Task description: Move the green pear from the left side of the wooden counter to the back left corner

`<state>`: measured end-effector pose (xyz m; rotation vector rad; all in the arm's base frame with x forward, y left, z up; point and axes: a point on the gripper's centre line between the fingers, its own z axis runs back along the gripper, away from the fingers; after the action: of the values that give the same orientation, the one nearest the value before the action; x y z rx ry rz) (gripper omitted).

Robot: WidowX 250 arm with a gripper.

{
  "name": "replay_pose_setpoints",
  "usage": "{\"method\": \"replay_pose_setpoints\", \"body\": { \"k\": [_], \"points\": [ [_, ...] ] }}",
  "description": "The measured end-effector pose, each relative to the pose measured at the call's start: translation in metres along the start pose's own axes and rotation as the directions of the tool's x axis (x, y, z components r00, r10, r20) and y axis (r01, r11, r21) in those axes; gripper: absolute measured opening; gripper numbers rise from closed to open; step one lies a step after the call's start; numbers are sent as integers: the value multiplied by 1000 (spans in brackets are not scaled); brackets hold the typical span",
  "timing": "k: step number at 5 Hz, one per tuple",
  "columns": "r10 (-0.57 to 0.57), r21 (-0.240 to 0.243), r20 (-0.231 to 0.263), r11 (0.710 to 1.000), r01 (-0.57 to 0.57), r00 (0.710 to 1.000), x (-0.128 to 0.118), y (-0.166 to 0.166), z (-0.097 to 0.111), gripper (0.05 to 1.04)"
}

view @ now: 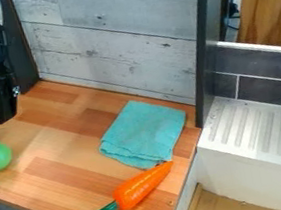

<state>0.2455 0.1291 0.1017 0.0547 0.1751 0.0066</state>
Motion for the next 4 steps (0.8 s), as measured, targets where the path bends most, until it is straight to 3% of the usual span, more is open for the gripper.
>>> {"method": "replay_pose_setpoints", "body": {
  "k": [1,3,4],
  "points": [
    [-3,-12,-23,1000,3,1000,0,-1,-7,1009],
    [11,-24,-14,1000,-11,1000,-7,14,-11,1009],
    [12,-33,-45,999,-14,999,-5,14,-20,1009]
  ]
}}
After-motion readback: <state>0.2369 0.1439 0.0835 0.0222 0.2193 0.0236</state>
